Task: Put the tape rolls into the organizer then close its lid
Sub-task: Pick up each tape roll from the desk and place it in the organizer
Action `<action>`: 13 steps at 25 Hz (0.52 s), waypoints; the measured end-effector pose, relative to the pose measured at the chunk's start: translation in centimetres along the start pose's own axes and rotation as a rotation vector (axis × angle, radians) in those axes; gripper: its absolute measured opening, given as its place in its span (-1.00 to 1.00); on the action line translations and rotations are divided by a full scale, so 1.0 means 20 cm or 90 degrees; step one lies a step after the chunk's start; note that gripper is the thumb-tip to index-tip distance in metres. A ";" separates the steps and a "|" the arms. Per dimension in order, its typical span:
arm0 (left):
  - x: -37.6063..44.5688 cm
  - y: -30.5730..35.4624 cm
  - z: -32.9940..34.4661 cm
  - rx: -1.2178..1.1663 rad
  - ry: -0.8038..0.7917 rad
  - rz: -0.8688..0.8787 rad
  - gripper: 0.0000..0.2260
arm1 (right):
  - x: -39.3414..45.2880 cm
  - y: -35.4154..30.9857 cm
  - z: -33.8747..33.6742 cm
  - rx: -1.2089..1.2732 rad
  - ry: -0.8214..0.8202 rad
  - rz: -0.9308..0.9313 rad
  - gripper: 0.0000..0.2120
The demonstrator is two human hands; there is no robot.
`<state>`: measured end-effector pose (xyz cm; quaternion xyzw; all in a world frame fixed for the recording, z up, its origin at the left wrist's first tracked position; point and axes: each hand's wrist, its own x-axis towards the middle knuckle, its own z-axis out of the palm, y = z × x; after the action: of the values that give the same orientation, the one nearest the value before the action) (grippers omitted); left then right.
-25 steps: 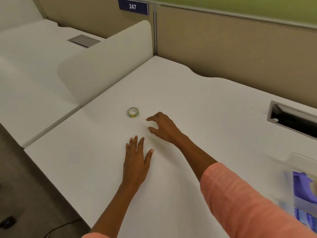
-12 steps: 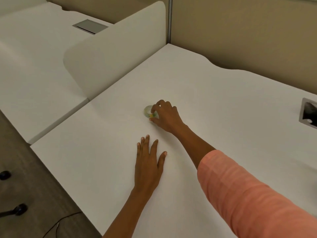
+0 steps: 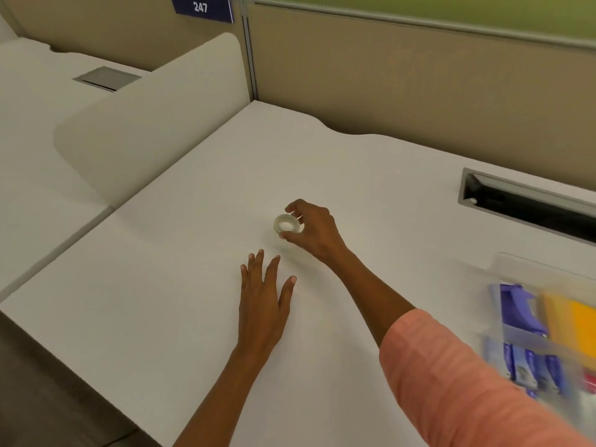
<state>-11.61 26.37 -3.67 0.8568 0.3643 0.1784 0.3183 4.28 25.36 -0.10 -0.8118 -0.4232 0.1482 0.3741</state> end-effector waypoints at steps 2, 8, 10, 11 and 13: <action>-0.04 0.10 0.04 -0.017 -0.015 0.014 -0.54 | -0.10 0.04 -0.13 0.008 0.021 0.012 -0.50; -0.25 0.57 0.26 -0.059 -0.079 0.111 -0.54 | -0.57 0.23 -0.69 -0.057 0.098 0.064 -0.43; -0.33 0.72 0.34 -0.073 -0.105 0.133 -0.54 | -0.77 0.32 -0.88 -0.085 0.128 0.093 -0.47; -0.37 0.80 0.38 -0.082 -0.118 0.144 -0.54 | -0.88 0.37 -0.97 -0.091 0.146 0.109 -0.49; -0.46 0.94 0.46 -0.089 -0.150 0.167 -0.54 | -1.12 0.48 -1.15 -0.096 0.182 0.151 -0.53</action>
<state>-3.20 5.73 1.66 0.8877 0.1963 0.1419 0.3916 9.24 -7.07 6.68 -0.8943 -0.2774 0.0425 0.3484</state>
